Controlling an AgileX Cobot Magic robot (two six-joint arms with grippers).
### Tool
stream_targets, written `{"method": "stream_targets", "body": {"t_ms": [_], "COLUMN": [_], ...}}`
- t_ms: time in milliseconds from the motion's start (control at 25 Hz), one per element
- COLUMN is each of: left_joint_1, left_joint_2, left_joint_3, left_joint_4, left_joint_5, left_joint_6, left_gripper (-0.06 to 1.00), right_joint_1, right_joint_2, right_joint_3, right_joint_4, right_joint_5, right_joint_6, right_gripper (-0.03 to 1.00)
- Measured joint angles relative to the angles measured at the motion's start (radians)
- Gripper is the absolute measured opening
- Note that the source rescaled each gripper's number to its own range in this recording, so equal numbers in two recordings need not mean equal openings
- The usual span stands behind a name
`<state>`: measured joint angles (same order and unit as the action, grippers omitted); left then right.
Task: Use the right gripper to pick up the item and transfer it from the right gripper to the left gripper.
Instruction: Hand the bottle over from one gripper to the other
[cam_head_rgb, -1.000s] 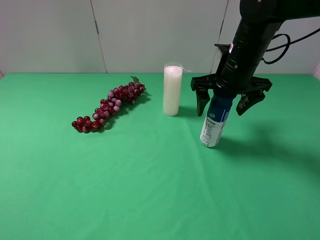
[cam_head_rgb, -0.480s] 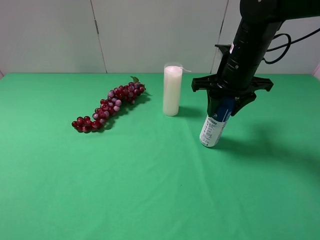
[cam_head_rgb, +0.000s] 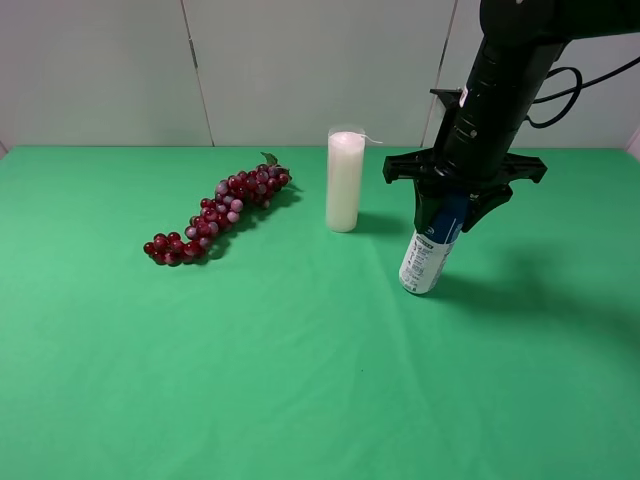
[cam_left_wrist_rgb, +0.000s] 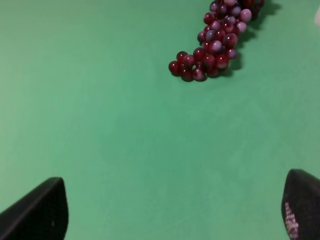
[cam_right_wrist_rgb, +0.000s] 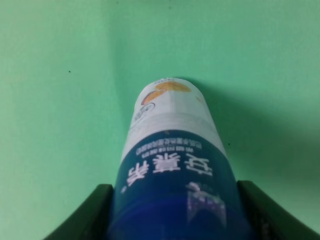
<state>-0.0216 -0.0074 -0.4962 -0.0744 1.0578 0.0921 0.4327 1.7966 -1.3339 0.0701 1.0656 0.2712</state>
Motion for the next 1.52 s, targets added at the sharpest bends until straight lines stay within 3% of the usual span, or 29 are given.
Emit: {"method": "stream_targets", "body": {"t_ms": [360, 720, 1000, 1240, 1520], "left_joint_1": [0.0, 0.0, 0.0, 0.0, 0.0], "left_joint_2": [0.0, 0.0, 0.0, 0.0, 0.0], "left_joint_3": [0.0, 0.0, 0.0, 0.0, 0.0], "left_joint_4": [0.001, 0.001, 0.003, 0.003, 0.003], "left_joint_5": [0.0, 0.0, 0.0, 0.0, 0.0], "left_joint_6": [0.0, 0.0, 0.0, 0.0, 0.0], "left_gripper": [0.79, 0.79, 0.79, 0.79, 0.79], "right_joint_1": [0.0, 0.0, 0.0, -0.008, -0.011], "right_joint_2": [-0.023, -0.222, -0.337, -0.438, -0.501], "right_joint_3": [-0.002, -0.002, 0.023, 0.153, 0.355], "right_joint_4": [0.003, 0.063, 0.244, 0.437, 0.744], "right_joint_5": [-0.012, -0.044, -0.079, -0.19, -0.364], "right_joint_6": [0.0, -0.026, -0.158, -0.318, -0.605], "right_gripper": [0.01, 0.01, 0.01, 0.01, 0.01]}}
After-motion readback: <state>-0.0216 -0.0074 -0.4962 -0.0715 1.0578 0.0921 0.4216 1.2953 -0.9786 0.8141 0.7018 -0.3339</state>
